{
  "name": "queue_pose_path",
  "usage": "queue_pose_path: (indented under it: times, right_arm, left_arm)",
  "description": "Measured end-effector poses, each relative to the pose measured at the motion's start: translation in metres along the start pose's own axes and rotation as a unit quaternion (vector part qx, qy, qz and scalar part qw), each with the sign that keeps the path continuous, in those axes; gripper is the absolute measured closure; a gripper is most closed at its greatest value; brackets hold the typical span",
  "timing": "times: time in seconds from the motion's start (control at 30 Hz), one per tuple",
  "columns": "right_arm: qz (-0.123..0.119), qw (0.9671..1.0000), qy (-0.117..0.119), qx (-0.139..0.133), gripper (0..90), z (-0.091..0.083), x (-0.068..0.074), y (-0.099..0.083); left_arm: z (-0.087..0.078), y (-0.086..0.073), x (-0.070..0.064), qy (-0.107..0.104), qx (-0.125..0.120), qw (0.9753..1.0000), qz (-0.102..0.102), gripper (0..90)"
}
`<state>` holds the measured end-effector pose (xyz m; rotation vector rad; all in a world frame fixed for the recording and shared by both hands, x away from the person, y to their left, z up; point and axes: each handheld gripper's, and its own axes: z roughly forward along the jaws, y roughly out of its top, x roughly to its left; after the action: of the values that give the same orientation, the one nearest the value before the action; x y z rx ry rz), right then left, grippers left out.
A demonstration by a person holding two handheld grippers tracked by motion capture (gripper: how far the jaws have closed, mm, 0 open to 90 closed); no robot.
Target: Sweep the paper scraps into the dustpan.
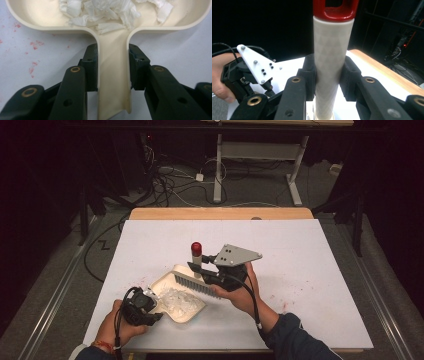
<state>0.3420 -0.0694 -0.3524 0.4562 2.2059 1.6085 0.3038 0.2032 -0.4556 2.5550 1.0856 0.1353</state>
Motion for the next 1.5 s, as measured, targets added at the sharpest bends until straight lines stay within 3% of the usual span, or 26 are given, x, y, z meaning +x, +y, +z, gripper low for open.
queue_pose_path:
  times: [0.37,0.53,0.67,0.8,1.1,1.23,1.3,1.5]
  right_arm:
    - [0.010,0.9992,-0.039,0.001,70.5,-0.026,-0.022,0.002]
    - [-0.001,0.9975,-0.067,0.023,70.5,-0.021,-0.024,-0.007]
    - [-0.025,0.9942,-0.091,0.053,70.5,-0.007,-0.026,-0.019]
    - [-0.024,0.9944,-0.081,0.063,70.5,-0.001,-0.023,-0.025]
    - [-0.024,0.9977,-0.020,0.060,70.5,0.007,0.005,-0.022]
    - [-0.014,0.9994,0.013,0.031,70.5,0.002,0.009,-0.016]
    - [-0.017,0.9997,0.002,0.016,70.5,-0.007,0.008,-0.008]
    - [-0.014,0.9998,-0.008,0.013,70.5,-0.021,0.002,-0.003]
  left_arm:
    - [0.000,-0.001,0.001,-0.003,-0.006,1.0000,-0.006,63.4]
    - [0.000,0.000,0.000,0.001,-0.005,1.0000,-0.008,63.5]
    - [0.000,0.000,0.000,0.002,-0.002,1.0000,-0.003,63.4]
    - [0.001,0.000,-0.001,0.003,-0.003,1.0000,-0.003,63.4]
    - [0.001,0.001,-0.002,0.009,0.000,1.0000,0.000,63.4]
    - [0.001,0.000,-0.002,0.007,-0.002,1.0000,-0.001,63.4]
    - [0.001,0.000,-0.002,0.008,-0.002,1.0000,-0.001,63.4]
    - [0.001,0.000,-0.002,0.007,-0.001,1.0000,-0.001,63.4]
